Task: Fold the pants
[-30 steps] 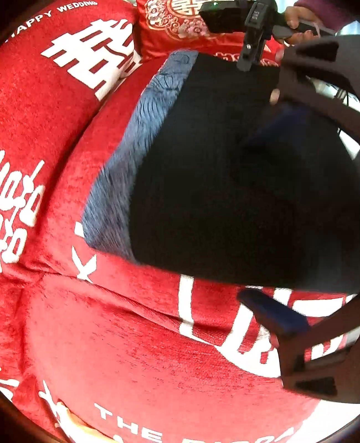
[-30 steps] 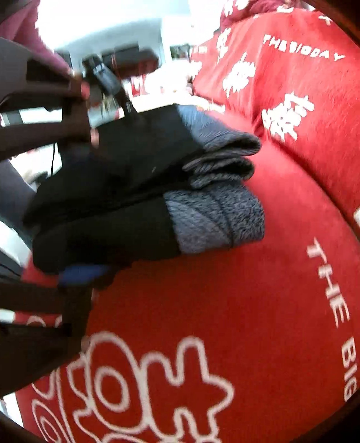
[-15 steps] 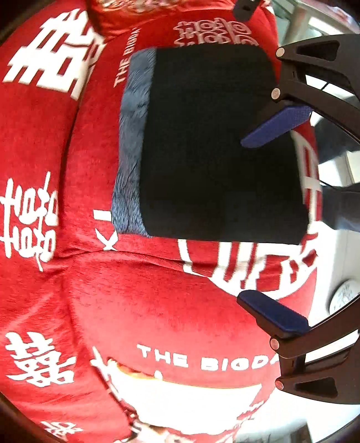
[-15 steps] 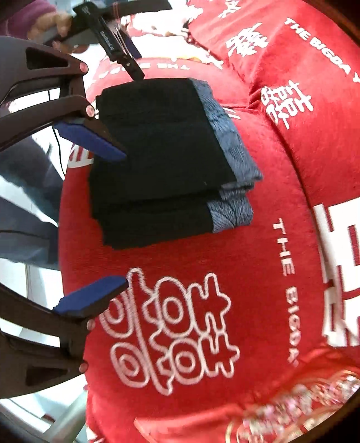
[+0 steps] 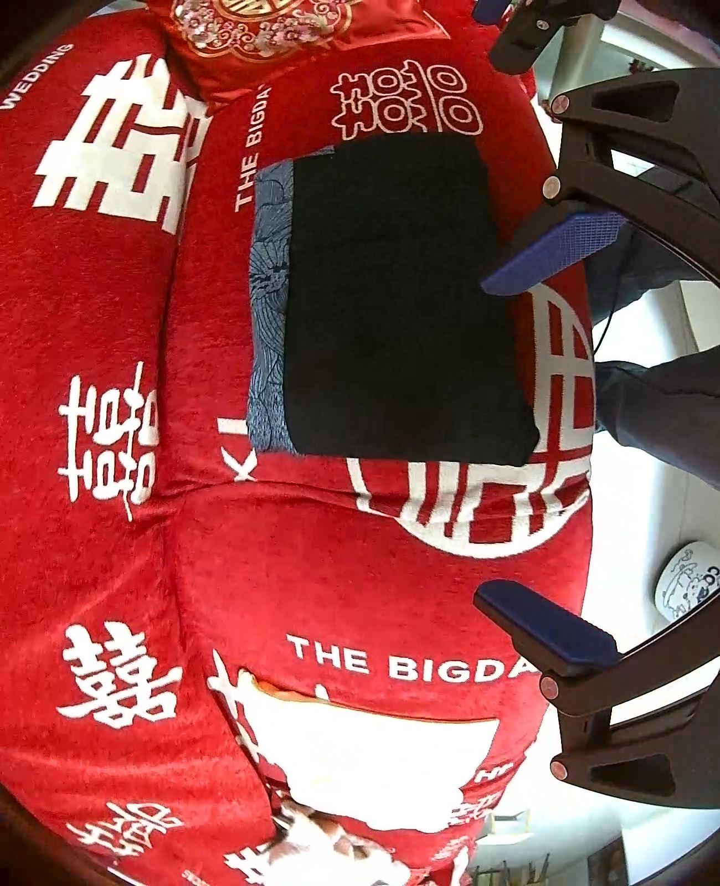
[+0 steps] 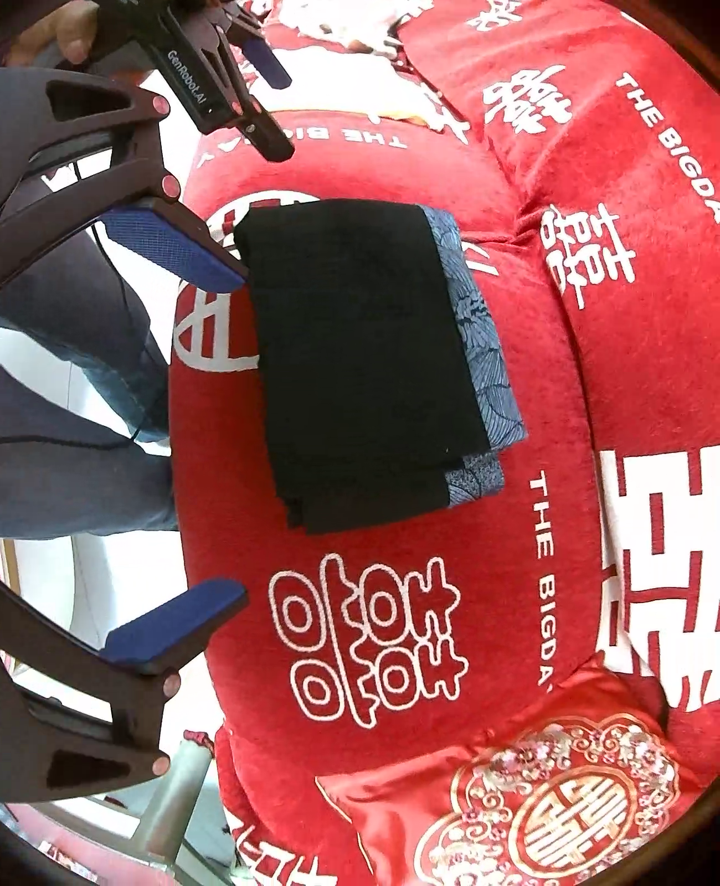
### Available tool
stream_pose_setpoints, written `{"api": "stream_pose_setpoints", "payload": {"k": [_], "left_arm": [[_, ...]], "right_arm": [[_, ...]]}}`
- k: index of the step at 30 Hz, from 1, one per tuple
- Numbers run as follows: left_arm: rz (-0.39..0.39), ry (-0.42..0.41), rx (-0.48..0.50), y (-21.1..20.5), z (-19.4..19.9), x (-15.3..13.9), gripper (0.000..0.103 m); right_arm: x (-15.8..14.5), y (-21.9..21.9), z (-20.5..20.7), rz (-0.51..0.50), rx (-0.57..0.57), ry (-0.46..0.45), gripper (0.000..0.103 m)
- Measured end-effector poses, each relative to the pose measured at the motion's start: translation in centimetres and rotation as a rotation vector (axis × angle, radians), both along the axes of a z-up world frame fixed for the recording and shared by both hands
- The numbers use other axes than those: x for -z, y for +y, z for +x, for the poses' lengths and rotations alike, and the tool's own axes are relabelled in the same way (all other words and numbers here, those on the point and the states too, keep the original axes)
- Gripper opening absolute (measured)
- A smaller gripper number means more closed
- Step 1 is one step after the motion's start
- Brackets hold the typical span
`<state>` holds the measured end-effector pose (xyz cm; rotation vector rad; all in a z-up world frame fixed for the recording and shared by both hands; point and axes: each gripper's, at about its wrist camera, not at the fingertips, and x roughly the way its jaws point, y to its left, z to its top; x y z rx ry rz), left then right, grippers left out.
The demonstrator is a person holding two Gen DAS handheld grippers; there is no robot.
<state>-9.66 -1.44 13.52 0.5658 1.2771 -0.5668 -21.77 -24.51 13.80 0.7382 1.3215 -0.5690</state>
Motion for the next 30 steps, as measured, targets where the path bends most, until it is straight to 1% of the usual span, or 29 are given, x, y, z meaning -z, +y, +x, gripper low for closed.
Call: {"api": "stream_pose_setpoints", "payload": {"k": [4,9,17,30], "left_arm": [[-0.016,0.003,-0.014,0.6,-0.2,-1.0,0.103],[-0.032,-0.014,-0.016,0.9,-0.3,-2.0,0.103],[-0.056,-0.023,-0.01,1.1,-0.7,-3.3,0.103],[-0.077,-0.026,0.002,1.1,-1.4,-4.2,0.103]], "right_arm": [[-1.0,0.7,-0.4,-0.013,0.0,0.008,0.103],[-1.4,1.2,-0.4,-0.014,0.002,0.022,0.103],[-2.2,1.5,-0.2,-0.024,0.002,0.01,0.103],[-3.1,2.1,0.0,-0.047,-0.016,0.002,0.103]]}}
